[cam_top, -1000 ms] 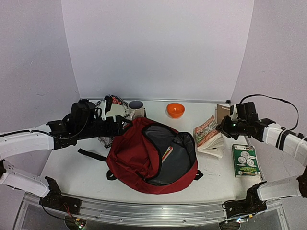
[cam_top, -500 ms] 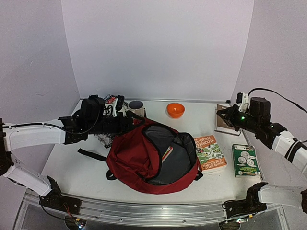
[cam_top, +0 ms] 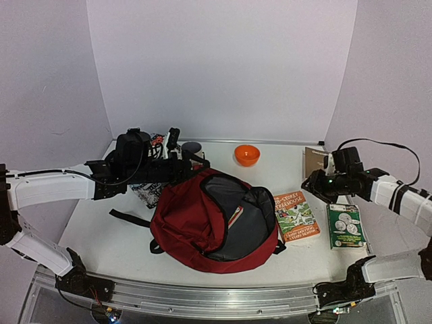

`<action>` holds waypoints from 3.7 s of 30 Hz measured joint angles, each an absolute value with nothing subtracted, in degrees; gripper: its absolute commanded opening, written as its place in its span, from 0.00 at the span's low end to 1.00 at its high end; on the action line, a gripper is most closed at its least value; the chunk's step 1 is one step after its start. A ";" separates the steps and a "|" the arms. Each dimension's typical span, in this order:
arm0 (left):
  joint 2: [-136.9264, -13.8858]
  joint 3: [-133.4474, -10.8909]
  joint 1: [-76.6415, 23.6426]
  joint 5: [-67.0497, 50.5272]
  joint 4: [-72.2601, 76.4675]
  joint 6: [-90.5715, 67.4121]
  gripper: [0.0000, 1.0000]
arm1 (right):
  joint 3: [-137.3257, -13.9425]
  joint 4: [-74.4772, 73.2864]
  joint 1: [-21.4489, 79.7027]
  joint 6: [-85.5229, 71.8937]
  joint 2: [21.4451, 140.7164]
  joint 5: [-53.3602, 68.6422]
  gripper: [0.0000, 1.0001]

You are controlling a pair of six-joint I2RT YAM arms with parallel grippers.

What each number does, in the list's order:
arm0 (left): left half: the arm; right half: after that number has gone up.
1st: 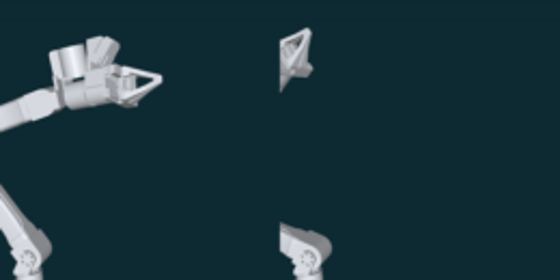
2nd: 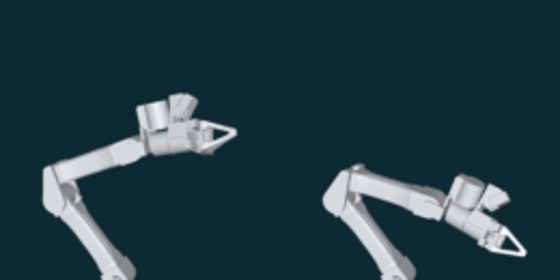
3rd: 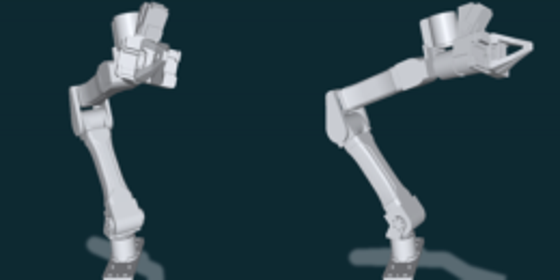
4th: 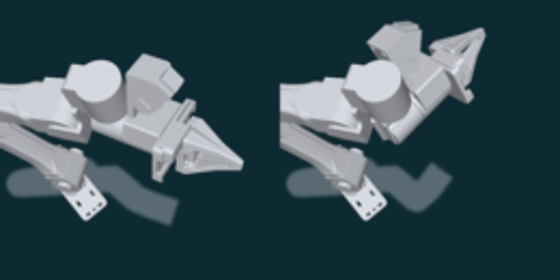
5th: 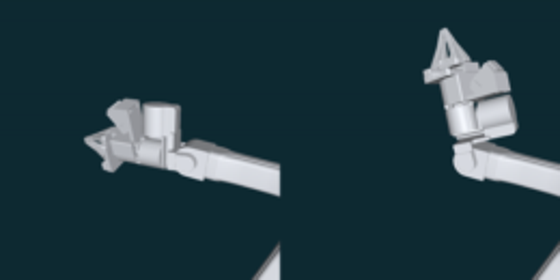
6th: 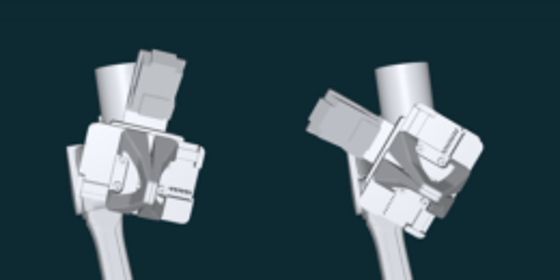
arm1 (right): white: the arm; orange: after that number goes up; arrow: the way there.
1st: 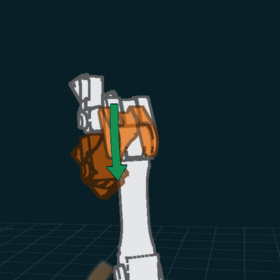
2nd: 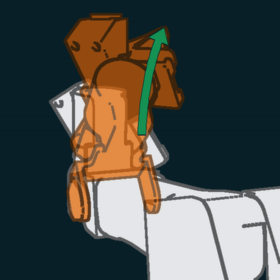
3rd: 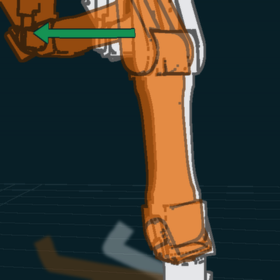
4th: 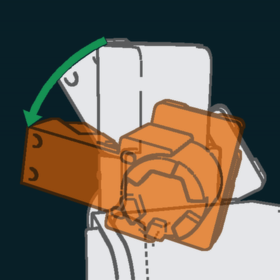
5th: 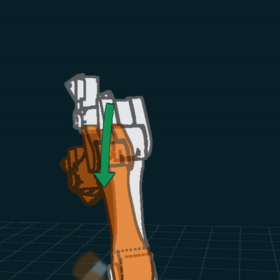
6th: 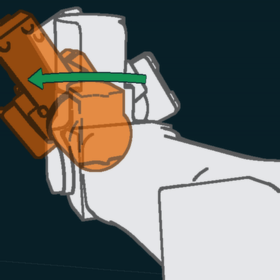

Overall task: Pack the student bag
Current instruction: Pick up the book from the center of the board, then pass from the right arm to the left

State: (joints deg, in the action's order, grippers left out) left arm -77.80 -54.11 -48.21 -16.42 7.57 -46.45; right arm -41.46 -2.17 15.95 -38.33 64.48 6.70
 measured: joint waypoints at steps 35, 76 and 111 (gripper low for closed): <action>-77.47 -51.59 -48.23 -13.28 2.94 -40.45 0.83 | -45.73 -0.83 10.63 -19.98 90.06 25.45 0.59; -77.45 -51.57 -48.71 -13.78 2.94 -40.47 0.81 | -45.69 4.48 10.41 -16.02 92.51 43.13 0.25; -77.43 -54.02 -48.93 -13.75 3.38 -41.32 0.82 | -46.24 4.21 10.92 -22.99 72.53 44.06 0.00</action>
